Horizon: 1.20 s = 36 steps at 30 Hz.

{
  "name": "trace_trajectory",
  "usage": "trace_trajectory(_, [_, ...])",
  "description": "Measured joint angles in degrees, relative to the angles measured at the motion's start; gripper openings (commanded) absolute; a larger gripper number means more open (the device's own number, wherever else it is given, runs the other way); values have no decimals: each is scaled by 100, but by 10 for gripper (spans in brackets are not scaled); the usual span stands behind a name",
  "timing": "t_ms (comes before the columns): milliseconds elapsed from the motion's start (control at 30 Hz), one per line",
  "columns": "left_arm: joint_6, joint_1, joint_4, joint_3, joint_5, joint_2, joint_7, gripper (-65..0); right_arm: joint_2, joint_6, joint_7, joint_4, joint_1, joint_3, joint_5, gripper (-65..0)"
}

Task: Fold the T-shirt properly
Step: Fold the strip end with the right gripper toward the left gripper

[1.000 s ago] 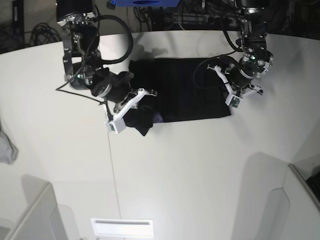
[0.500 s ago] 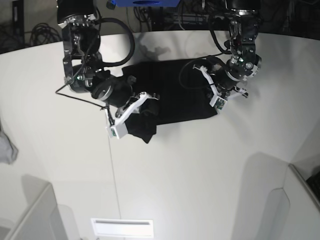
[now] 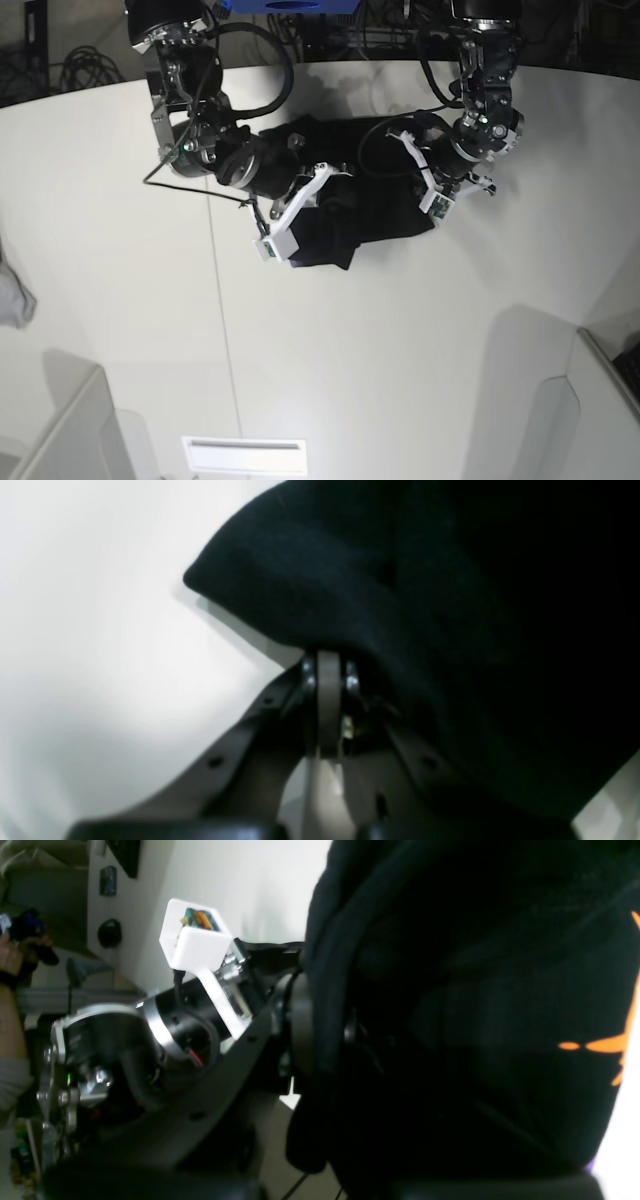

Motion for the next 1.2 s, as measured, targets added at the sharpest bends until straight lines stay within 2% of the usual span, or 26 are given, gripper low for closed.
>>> trace_trajectory(300, [-17, 13, 0, -4, 2, -7, 0, -650, -304, 0, -9, -70, -4, -26, -24, -650])
trace_trajectory(567, [-17, 13, 0, -4, 2, -7, 0, -650, -313, 0, 0, -208, -4, -39, -28, -650])
trace_trajectory(700, [-17, 11, 0, -4, 0, -7, 0, -650, -319, -31, 0, -208, 48, -372, -15, -650])
trace_trajectory(967, [-17, 11, 0, -4, 0, -7, 0, -650, -396, -28, 4, -219, 74, -393, -11, -650])
trace_trajectory(1200, [-20, -94, -48, 35, 4, 28, 42, -650, -389, -35, 289, -754, 284, -396, -2, -650])
